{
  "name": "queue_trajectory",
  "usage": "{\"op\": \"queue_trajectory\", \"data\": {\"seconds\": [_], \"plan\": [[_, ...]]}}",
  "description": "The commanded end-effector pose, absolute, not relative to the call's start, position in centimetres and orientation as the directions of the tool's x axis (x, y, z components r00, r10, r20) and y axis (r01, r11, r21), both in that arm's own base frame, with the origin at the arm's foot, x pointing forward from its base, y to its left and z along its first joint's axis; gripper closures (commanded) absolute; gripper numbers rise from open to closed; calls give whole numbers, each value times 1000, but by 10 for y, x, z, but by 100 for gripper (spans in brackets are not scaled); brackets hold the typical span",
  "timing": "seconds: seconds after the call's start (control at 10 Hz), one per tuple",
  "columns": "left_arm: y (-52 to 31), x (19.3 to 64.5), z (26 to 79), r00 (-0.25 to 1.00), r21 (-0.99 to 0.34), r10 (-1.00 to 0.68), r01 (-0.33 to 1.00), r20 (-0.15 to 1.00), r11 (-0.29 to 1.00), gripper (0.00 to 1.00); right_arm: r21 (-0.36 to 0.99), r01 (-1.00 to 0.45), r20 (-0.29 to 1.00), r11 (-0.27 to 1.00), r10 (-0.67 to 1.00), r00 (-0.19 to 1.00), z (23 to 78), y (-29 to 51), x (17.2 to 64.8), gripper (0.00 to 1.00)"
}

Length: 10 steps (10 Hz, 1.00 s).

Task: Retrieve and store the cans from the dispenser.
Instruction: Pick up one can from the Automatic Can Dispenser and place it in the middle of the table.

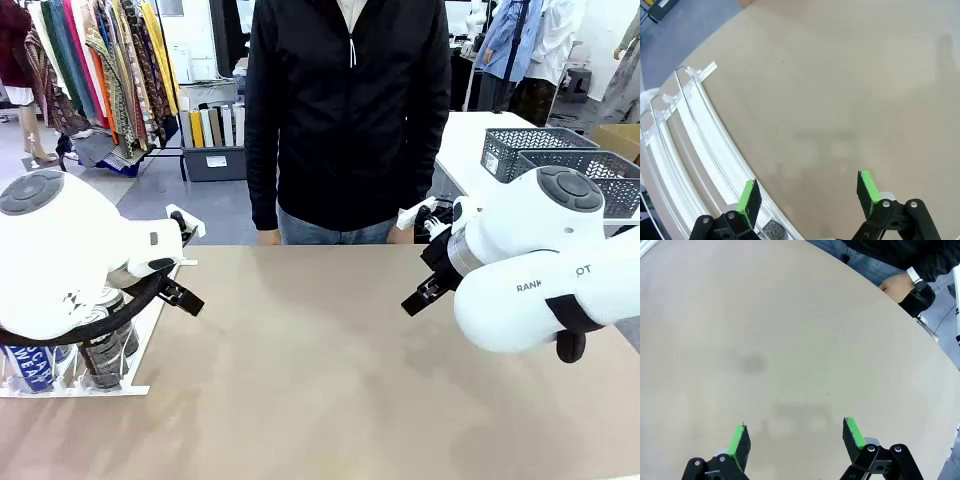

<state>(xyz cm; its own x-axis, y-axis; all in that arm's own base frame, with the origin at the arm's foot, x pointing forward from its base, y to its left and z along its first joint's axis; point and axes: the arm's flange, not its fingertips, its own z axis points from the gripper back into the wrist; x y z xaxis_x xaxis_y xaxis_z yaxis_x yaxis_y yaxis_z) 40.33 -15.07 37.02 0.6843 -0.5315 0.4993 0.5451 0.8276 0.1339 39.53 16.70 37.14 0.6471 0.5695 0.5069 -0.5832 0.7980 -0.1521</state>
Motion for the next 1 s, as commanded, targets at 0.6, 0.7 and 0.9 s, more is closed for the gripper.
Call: {"op": "queue_trajectory", "data": {"seconds": [0.6,0.7,0.9], "plan": [[-151,403,370,684,134,-531,545,500,828,0,-152,-583,507,798,570,647,371,167,395,0],[-151,403,370,684,134,-531,545,500,828,0,-152,-583,507,798,570,647,371,167,395,0],[-151,403,370,684,134,-531,545,500,828,0,-152,-583,507,798,570,647,371,167,395,0]]}}
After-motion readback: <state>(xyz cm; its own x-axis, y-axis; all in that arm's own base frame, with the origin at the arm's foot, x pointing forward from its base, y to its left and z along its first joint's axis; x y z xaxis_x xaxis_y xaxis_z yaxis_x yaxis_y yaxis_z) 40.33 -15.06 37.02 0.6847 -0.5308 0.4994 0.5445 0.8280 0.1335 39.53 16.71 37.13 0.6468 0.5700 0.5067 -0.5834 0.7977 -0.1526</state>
